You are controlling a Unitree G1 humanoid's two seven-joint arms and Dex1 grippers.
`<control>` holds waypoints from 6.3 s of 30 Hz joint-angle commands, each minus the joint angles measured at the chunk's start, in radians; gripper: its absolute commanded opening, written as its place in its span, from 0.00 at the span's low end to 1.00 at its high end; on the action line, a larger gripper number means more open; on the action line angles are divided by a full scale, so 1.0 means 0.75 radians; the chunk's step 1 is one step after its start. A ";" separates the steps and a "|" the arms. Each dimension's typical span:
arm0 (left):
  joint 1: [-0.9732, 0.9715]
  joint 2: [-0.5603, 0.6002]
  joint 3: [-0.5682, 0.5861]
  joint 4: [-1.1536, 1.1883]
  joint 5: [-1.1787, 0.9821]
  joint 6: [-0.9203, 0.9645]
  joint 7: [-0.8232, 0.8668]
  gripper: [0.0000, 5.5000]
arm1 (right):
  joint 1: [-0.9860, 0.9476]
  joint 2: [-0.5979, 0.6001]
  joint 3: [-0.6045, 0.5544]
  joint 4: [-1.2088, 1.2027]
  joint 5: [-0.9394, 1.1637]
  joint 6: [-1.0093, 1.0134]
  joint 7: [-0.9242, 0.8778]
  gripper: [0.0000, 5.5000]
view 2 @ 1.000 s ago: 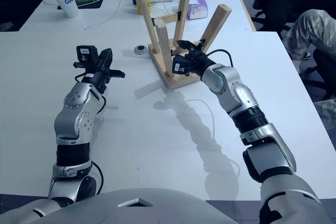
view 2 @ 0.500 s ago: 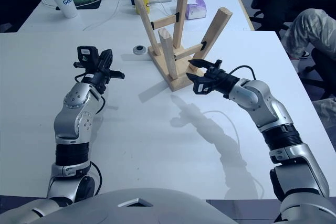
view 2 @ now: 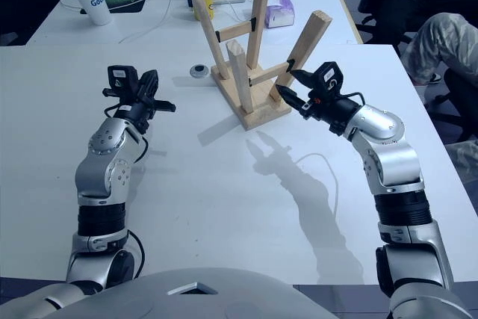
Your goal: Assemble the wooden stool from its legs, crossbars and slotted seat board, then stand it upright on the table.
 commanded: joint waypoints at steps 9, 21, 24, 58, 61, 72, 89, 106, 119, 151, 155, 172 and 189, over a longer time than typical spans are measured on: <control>-0.046 0.036 0.002 -0.026 -0.008 0.056 -0.031 0.00 | -0.174 0.506 -0.459 0.096 1.045 0.699 -1.071 0.41; -0.066 0.016 -0.006 -0.015 -0.014 0.057 -0.034 0.00 | -0.210 0.716 -0.511 0.275 1.173 0.604 -1.347 0.41; -0.062 0.012 -0.005 -0.015 -0.015 0.051 -0.031 0.00 | -0.255 0.725 -0.539 0.335 1.156 0.539 -1.314 0.41; -0.081 -0.001 -0.032 -0.028 0.000 0.052 -0.016 0.00 | -0.422 0.888 -0.600 0.593 1.007 0.424 -1.164 0.44; -0.076 -0.006 -0.030 -0.029 0.005 0.048 -0.012 0.00 | -0.432 0.905 -0.601 0.603 0.999 0.427 -1.162 0.37; -0.066 0.001 -0.004 -0.038 0.012 0.042 -0.009 0.00 | -0.351 0.763 -0.643 0.552 1.048 0.614 -1.101 0.26; -0.208 0.153 0.329 -0.173 -0.110 0.082 0.038 0.00 | -0.155 0.228 -0.594 0.494 1.303 1.369 -0.542 0.26; -0.118 0.129 0.220 -0.166 -0.092 0.102 0.044 0.00 | -0.224 0.187 -0.551 0.526 1.162 1.375 -0.471 0.47; -0.064 0.216 0.096 0.074 0.026 -0.031 -0.062 0.00 | -0.074 -0.169 -0.426 0.386 0.845 1.293 0.004 0.47; -0.084 0.323 -0.459 0.038 0.277 -0.190 -0.664 0.00 | 0.143 0.256 -0.023 0.299 -0.397 0.205 -0.370 0.47; 0.003 0.327 -0.414 -0.101 0.245 -0.090 -0.643 0.00 | 0.056 0.287 -0.026 0.341 -0.418 0.198 -0.361 0.47; 0.127 0.255 -0.074 -0.015 0.235 0.060 -0.248 0.00 | -0.109 0.332 -0.081 0.447 -0.551 0.008 -0.425 0.47; 0.239 0.216 -0.103 -0.037 0.262 0.070 -0.162 0.00 | -0.043 0.274 -0.146 0.476 -0.669 -0.175 -0.464 0.07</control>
